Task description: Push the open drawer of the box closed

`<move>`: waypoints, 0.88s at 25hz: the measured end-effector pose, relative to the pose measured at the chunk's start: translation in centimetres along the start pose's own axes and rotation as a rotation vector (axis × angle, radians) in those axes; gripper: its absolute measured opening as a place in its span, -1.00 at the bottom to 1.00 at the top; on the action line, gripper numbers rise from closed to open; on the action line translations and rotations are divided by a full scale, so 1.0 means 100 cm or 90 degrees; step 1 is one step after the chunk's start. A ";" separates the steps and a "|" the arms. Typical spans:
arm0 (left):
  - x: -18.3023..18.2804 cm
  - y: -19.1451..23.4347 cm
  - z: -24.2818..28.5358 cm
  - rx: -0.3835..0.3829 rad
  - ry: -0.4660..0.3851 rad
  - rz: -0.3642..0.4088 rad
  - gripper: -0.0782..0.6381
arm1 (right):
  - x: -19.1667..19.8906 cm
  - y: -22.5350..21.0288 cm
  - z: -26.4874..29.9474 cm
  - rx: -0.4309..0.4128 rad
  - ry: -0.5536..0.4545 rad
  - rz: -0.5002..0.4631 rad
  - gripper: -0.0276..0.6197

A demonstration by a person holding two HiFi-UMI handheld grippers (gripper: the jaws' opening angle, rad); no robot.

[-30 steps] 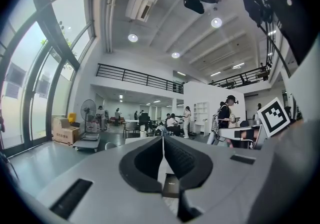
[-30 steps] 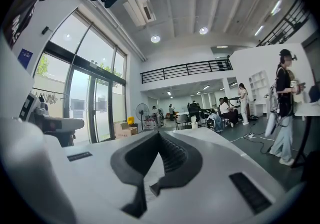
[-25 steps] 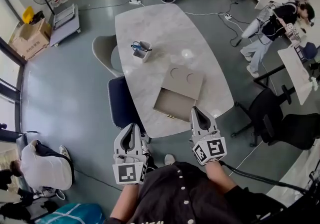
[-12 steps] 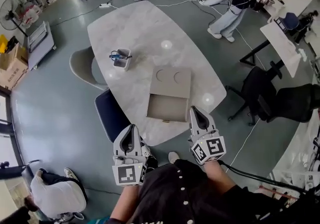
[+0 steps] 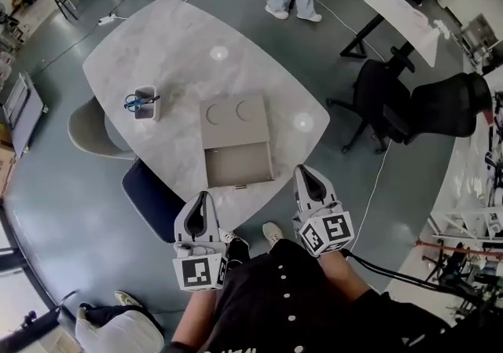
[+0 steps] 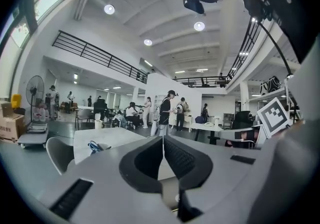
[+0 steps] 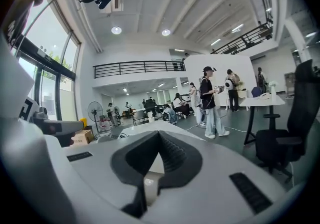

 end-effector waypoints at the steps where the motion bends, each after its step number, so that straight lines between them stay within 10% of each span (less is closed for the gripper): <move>1: 0.001 0.000 0.004 0.008 0.005 0.000 -0.73 | 0.004 -0.002 -0.001 0.007 0.006 0.003 -0.92; 22: 0.087 0.014 0.006 0.055 0.132 -0.058 -0.73 | 0.166 0.037 0.021 0.019 0.271 0.240 -0.91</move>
Point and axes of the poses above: the fingertips, and each gripper's own axes: z forward along the fingers, y to its left, x out of its underside, the point moved 7 cm from there along -z, backward along the fingers, and after that the axes turned 13 degrees about x, right-handed, at the moved point
